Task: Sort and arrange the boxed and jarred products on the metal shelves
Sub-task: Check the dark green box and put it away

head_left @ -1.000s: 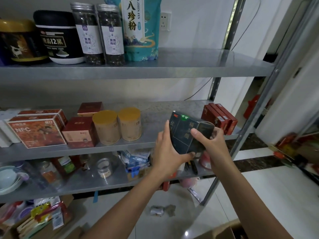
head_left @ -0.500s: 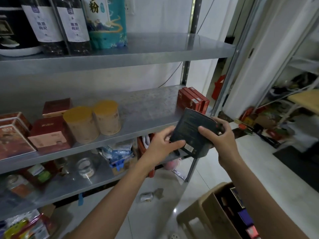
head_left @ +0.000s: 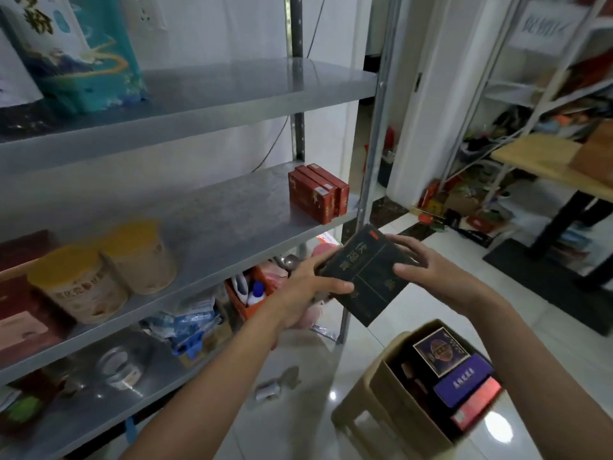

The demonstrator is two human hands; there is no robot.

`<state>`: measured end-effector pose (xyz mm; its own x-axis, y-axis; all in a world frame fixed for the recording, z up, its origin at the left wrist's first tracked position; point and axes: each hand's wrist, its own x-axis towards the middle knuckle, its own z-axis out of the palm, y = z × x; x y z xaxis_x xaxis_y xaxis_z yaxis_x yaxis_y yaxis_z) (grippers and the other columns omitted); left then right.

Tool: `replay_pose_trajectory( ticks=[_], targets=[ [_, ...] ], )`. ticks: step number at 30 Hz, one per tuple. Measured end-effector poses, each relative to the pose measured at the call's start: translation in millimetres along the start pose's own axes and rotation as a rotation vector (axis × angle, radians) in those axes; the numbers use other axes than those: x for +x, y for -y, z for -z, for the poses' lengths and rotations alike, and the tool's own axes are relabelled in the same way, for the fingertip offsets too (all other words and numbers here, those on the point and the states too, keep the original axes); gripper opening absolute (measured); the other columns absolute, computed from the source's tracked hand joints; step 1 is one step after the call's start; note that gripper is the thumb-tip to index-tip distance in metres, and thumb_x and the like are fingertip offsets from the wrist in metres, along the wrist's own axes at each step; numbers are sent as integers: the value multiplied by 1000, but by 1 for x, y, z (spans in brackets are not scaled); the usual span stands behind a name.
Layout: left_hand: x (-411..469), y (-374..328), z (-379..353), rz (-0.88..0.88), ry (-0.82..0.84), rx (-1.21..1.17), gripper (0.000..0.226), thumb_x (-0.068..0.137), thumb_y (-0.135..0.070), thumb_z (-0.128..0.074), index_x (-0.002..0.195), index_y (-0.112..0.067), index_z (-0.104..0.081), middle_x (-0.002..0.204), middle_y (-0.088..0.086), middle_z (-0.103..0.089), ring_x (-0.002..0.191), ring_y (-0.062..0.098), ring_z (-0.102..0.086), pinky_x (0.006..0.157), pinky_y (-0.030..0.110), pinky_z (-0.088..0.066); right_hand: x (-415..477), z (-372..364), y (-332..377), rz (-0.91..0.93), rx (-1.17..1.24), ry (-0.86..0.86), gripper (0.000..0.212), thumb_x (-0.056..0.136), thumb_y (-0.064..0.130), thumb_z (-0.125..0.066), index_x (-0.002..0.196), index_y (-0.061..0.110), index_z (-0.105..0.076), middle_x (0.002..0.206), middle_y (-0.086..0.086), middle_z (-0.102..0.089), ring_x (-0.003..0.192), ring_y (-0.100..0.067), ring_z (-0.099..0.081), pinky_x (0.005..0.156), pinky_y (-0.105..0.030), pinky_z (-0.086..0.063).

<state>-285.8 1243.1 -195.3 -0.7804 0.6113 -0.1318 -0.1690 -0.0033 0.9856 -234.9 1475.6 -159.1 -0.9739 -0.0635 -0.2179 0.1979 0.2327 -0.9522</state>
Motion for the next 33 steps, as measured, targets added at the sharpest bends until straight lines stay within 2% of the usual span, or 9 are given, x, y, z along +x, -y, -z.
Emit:
replay_pose_trajectory(
  ticks=[6, 12, 16, 19, 21, 23, 25, 28, 33],
  targets=[
    [43, 14, -29, 18, 173, 72, 69, 74, -14, -73, 139, -20, -49, 126, 10, -64, 121, 26, -57, 109, 48, -40, -6, 38, -30, 30, 127, -48, 89, 52, 41, -80, 134, 24, -50, 131, -9, -57, 118, -26, -60, 103, -44, -47],
    [80, 49, -50, 118, 325, 38, 79, 67, -24, -77, 140, -9, -48, 128, 14, -62, 122, 29, -57, 104, 41, -44, -18, 68, -68, -171, 119, -56, 67, 70, 43, -81, 127, 27, -52, 124, -3, -64, 107, -17, -66, 90, -31, -52],
    [106, 68, -60, 213, 421, 78, 58, 73, -24, -76, 129, -22, -60, 122, 5, -68, 116, 22, -62, 93, 27, -50, -22, 64, -100, -321, 178, -173, 73, 58, 49, -77, 122, 22, -54, 112, -8, -72, 97, -23, -72, 79, -31, -54],
    [125, 87, -62, 307, 447, 77, 50, 79, -27, -74, 127, -22, -60, 127, 5, -65, 119, 22, -59, 105, 33, -45, -21, 53, -126, -398, 270, -325, 75, 57, 52, -78, 116, 10, -61, 102, -10, -75, 93, -26, -72, 83, -37, -56],
    [138, 101, -63, 321, 408, 309, 71, 87, -43, -69, 148, -22, -39, 151, 3, -41, 138, 22, -40, 115, 33, -28, -17, 42, -146, -442, 325, -490, 70, 58, 51, -79, 111, 7, -65, 93, -8, -76, 85, -23, -73, 78, -35, -57],
    [150, 118, -58, 217, 400, 907, 93, 89, -59, -56, 157, -25, -1, 164, 4, 1, 150, 24, -1, 119, 40, -10, -10, 29, -170, -496, 387, -685, 62, 63, 43, -85, 110, 6, -67, 93, -8, -76, 83, -22, -73, 77, -33, -57],
    [158, 136, -46, 93, 445, 1348, 108, 85, -68, -53, 153, -22, 18, 160, 7, 25, 147, 28, 21, 119, 47, 2, -4, 13, -194, -559, 425, -918, 62, 66, 34, -89, 114, 5, -65, 102, -10, -73, 89, -25, -70, 82, -38, -58],
    [166, 158, -36, -5, 543, 1563, 120, 81, -70, -57, 151, -15, 24, 157, 13, 30, 145, 32, 26, 118, 48, 9, 6, -11, -216, -636, 429, -1222, 73, 63, 33, -91, 122, 6, -57, 96, 4, -60, 82, -13, -59, 69, -29, -54],
    [173, 189, -48, -73, 698, 1669, 125, 79, -63, -66, 151, -12, 23, 158, 12, 29, 145, 31, 27, 116, 46, 14, 30, -34, -252, -739, 528, -1295, 87, 64, 35, -90, 133, 2, -50, 127, -13, -61, 116, -32, -57, 101, -45, -48]
  ],
)
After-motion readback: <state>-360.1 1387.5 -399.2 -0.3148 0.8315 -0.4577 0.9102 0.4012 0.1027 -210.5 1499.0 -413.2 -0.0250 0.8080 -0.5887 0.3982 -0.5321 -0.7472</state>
